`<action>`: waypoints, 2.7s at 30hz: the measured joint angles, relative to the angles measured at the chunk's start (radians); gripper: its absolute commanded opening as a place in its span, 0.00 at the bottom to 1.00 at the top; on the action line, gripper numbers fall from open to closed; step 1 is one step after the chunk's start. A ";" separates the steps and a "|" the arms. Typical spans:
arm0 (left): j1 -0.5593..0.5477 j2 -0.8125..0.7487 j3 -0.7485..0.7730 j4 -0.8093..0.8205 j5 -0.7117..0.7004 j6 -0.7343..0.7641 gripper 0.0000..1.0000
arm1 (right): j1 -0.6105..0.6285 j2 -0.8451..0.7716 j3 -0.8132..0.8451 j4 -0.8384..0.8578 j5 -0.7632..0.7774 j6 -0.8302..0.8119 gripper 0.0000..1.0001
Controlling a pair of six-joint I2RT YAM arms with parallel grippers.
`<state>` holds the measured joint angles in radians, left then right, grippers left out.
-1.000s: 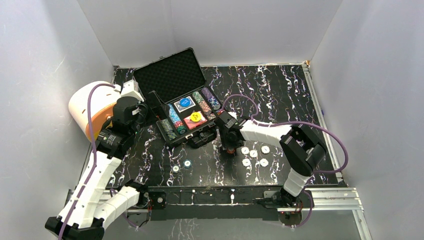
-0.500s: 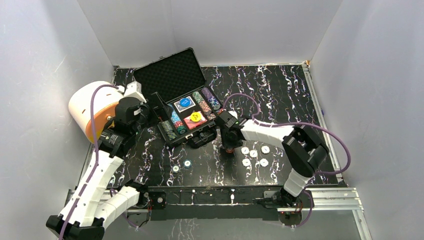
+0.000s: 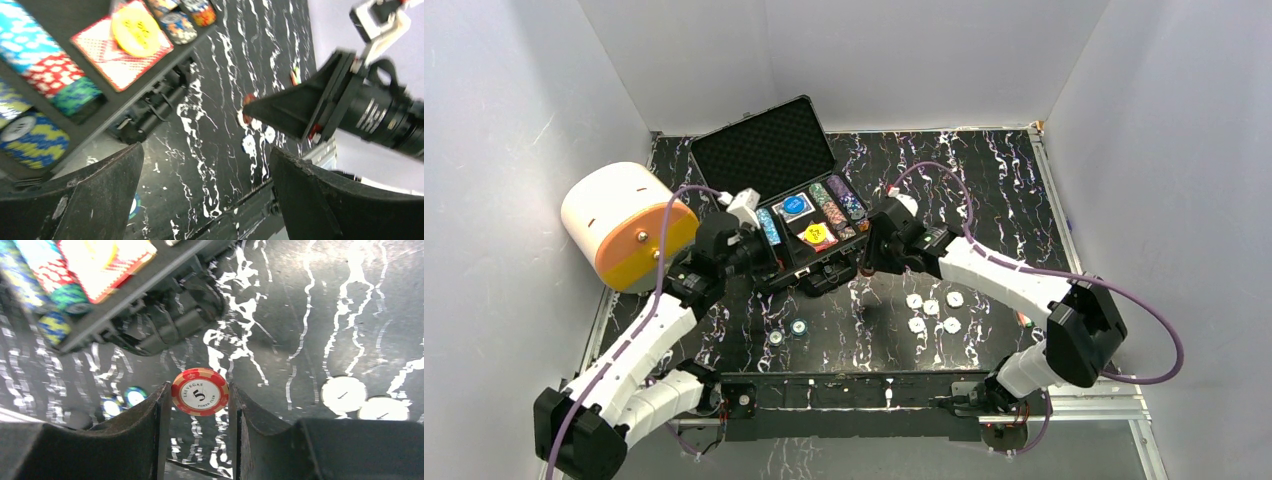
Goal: Pack up texas hold em set
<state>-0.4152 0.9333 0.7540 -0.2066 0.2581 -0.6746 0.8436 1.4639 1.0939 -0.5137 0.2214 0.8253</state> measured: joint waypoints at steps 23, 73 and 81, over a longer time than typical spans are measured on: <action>-0.257 0.127 -0.154 0.438 -0.063 -0.087 0.51 | -0.006 -0.083 -0.045 0.258 -0.175 0.369 0.29; -0.261 0.907 0.637 0.007 0.070 0.727 0.00 | -0.452 -0.339 -0.247 0.069 -0.138 0.113 0.73; -0.261 1.022 0.748 -0.046 0.027 0.803 0.00 | -0.457 -0.348 -0.253 0.068 -0.147 0.102 0.72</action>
<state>-0.6762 1.9553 1.5021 -0.2523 0.2855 0.1280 0.3862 1.1164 0.8413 -0.4458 0.0746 0.9272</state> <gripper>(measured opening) 0.046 0.722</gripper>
